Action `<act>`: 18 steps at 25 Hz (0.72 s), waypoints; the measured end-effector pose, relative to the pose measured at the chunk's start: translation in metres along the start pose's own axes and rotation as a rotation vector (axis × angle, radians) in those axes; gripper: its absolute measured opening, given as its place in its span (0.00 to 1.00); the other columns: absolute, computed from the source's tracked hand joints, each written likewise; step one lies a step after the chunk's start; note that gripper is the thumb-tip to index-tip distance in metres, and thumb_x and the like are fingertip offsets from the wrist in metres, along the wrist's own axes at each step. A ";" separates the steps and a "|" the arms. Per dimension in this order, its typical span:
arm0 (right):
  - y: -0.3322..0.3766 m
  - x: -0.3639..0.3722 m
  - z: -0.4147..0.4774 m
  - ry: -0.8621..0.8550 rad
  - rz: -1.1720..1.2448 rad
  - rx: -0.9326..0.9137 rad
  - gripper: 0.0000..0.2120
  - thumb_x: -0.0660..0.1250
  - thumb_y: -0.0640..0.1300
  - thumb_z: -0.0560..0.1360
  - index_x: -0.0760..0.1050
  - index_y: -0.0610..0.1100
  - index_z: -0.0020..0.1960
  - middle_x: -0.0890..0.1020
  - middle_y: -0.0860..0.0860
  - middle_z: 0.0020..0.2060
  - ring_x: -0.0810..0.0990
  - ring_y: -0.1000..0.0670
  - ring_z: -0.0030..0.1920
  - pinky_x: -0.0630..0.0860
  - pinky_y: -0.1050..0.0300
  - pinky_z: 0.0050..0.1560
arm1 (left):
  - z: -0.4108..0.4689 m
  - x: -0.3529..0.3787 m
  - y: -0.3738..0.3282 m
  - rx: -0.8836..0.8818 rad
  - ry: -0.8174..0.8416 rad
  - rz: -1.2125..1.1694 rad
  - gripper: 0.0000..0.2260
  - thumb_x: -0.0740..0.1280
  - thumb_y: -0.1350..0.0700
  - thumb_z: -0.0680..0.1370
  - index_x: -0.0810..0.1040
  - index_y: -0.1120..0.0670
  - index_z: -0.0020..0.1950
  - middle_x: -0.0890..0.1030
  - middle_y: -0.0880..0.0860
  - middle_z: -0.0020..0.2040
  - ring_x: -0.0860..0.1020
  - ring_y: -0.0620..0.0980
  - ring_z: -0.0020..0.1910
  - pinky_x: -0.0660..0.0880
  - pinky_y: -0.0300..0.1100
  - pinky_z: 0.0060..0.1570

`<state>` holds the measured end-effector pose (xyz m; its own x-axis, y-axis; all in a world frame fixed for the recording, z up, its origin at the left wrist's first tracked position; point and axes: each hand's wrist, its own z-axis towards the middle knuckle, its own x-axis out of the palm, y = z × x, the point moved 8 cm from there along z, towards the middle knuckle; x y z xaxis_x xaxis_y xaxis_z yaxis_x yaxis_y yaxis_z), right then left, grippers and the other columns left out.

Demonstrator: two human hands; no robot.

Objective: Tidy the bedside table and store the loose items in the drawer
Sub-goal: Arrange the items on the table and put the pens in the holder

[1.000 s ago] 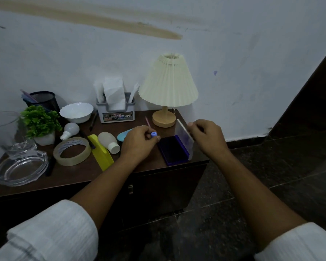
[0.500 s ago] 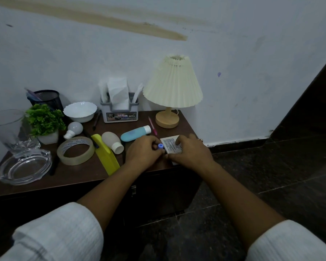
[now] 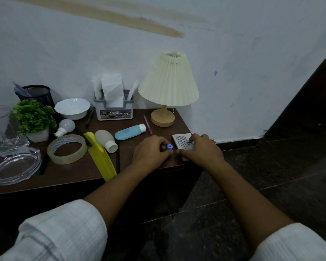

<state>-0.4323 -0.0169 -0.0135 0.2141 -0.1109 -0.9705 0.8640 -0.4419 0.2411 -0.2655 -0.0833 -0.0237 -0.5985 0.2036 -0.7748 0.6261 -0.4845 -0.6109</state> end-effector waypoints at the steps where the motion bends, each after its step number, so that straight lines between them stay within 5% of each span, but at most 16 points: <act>1: -0.001 0.000 0.000 0.005 0.007 0.001 0.35 0.69 0.71 0.70 0.71 0.51 0.69 0.74 0.46 0.63 0.75 0.43 0.62 0.78 0.47 0.54 | 0.000 -0.001 0.000 0.002 -0.004 0.010 0.10 0.73 0.46 0.75 0.81 0.44 0.55 0.80 0.45 0.51 0.77 0.43 0.50 0.77 0.45 0.50; 7: 0.008 -0.021 -0.005 -0.118 0.103 -0.063 0.20 0.67 0.55 0.78 0.76 0.48 0.66 0.75 0.45 0.64 0.75 0.43 0.63 0.76 0.46 0.57 | -0.004 -0.009 0.001 -0.003 -0.019 -0.050 0.14 0.74 0.45 0.74 0.82 0.45 0.58 0.80 0.45 0.51 0.77 0.42 0.50 0.75 0.41 0.48; 14: 0.085 -0.049 -0.014 -0.282 0.294 -0.311 0.06 0.66 0.47 0.80 0.80 0.47 0.52 0.80 0.52 0.47 0.79 0.51 0.47 0.76 0.55 0.46 | -0.010 -0.064 0.034 -0.055 -0.181 -0.117 0.12 0.76 0.50 0.72 0.84 0.47 0.55 0.81 0.43 0.45 0.79 0.45 0.49 0.77 0.44 0.50; 18: 0.132 -0.024 -0.007 -0.153 0.263 -0.390 0.08 0.68 0.44 0.78 0.80 0.48 0.57 0.82 0.51 0.50 0.79 0.52 0.48 0.78 0.55 0.48 | -0.019 -0.100 0.061 -0.087 -0.287 -0.055 0.11 0.75 0.51 0.73 0.84 0.45 0.55 0.81 0.43 0.47 0.79 0.46 0.51 0.77 0.47 0.53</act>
<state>-0.3203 -0.0658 0.0416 0.4034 -0.3163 -0.8586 0.9023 -0.0184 0.4307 -0.1575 -0.1169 0.0132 -0.7415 -0.0273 -0.6704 0.6222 -0.4018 -0.6719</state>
